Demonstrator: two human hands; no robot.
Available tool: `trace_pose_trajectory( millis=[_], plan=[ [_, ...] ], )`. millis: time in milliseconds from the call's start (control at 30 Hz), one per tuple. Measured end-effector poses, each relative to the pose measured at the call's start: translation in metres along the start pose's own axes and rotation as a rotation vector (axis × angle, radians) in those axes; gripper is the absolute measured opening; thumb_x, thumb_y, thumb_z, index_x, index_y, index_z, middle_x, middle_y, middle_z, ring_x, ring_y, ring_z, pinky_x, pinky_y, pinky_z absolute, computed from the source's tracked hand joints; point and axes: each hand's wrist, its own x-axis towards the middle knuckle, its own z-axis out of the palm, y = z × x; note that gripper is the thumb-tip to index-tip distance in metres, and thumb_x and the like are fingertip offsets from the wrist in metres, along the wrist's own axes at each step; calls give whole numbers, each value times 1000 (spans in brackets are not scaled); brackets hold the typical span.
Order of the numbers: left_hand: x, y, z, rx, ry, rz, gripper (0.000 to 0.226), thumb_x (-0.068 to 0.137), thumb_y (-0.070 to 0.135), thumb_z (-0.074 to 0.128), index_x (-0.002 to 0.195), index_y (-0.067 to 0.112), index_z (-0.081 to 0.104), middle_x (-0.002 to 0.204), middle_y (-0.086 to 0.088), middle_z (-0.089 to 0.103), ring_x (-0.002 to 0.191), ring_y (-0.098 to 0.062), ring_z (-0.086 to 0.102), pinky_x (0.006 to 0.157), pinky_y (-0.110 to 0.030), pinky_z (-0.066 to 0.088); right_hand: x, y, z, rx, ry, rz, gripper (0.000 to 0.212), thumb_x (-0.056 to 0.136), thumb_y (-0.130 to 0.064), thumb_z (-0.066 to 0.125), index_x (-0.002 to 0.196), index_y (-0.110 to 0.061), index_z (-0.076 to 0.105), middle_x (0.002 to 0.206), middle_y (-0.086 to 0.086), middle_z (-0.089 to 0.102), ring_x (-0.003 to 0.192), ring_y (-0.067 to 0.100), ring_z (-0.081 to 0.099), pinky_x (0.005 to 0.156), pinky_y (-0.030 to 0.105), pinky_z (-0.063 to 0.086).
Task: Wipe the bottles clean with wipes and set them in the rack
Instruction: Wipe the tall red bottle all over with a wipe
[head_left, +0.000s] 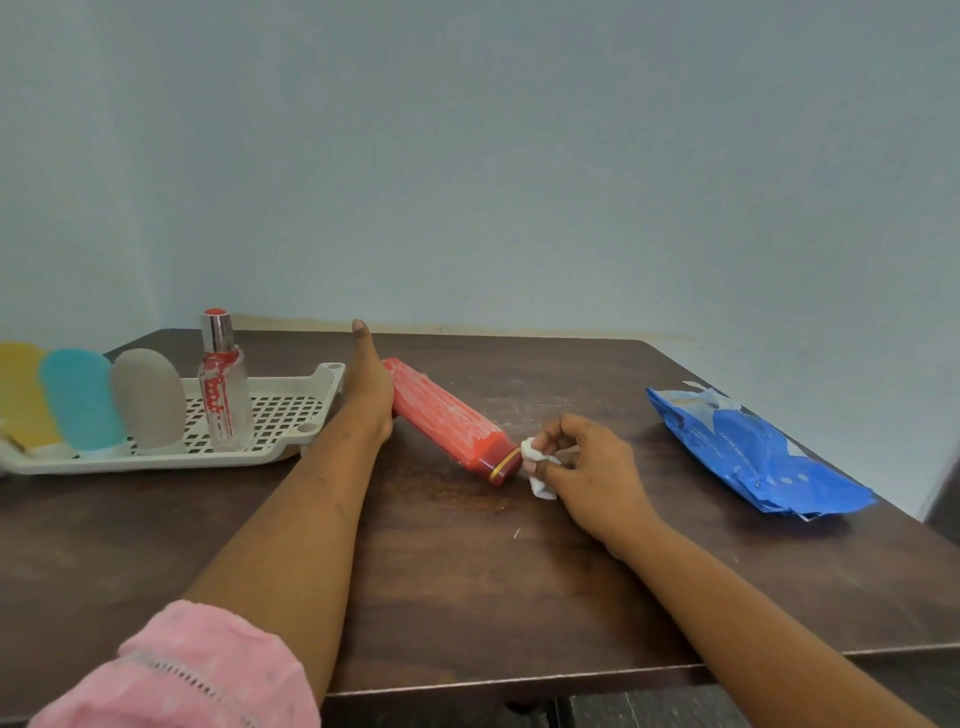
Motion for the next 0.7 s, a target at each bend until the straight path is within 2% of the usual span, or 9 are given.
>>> trace_pose_trajectory(
  millis=[100, 200, 267, 400, 567, 633, 700],
  plan=[
    [2, -1, 1, 13, 29, -2, 80, 75, 87, 25, 99, 16, 56, 104, -14, 72, 89, -25, 71, 80, -33, 57, 3, 3, 0, 1, 14, 28, 13, 80, -14, 74, 84, -19, 62, 87, -1, 66, 78, 8, 64, 54, 8, 45],
    [1, -2, 2, -2, 86, 35, 67, 83, 80, 26, 83, 18, 50, 85, -8, 61, 66, -15, 60, 59, -24, 47, -2, -2, 1, -16, -67, -44, 17, 78, -9, 75, 78, -19, 60, 83, -4, 63, 68, -5, 56, 55, 6, 42],
    [2, -2, 2, -12, 86, 39, 64, 84, 78, 26, 80, 18, 48, 82, -6, 57, 62, -13, 55, 55, -23, 44, -6, -7, 4, -50, -117, -115, 22, 75, -7, 76, 72, -18, 57, 78, -6, 60, 65, -11, 51, 57, 6, 41],
    [1, -2, 2, 33, 65, 23, 68, 83, 80, 25, 81, 17, 49, 87, -8, 57, 71, -17, 57, 59, -24, 45, -6, -9, 8, -86, -146, -167, 27, 73, -7, 77, 69, -21, 54, 75, -6, 56, 66, -13, 48, 58, 5, 39],
    [1, -3, 1, -25, 36, 40, 69, 81, 81, 27, 81, 17, 50, 85, -7, 61, 73, -17, 60, 77, -30, 51, 0, -2, 6, 17, -70, -107, 16, 79, -11, 74, 85, -22, 63, 89, -5, 61, 75, 1, 58, 56, 7, 45],
    [-2, 0, 0, -70, -2, 46, 78, 79, 83, 27, 96, 13, 56, 88, -6, 66, 79, -18, 66, 84, -34, 54, 5, 1, 4, 84, -24, -76, 12, 82, -16, 71, 91, -23, 67, 91, -6, 67, 78, 2, 61, 58, 8, 46],
    [-3, 3, -1, -94, -71, 64, 85, 80, 83, 25, 113, 11, 57, 90, -10, 70, 80, -22, 70, 77, -37, 58, 10, 4, 2, 88, 6, -76, 11, 85, -23, 69, 96, -23, 68, 93, -9, 68, 84, 2, 62, 63, 9, 47]
  ],
)
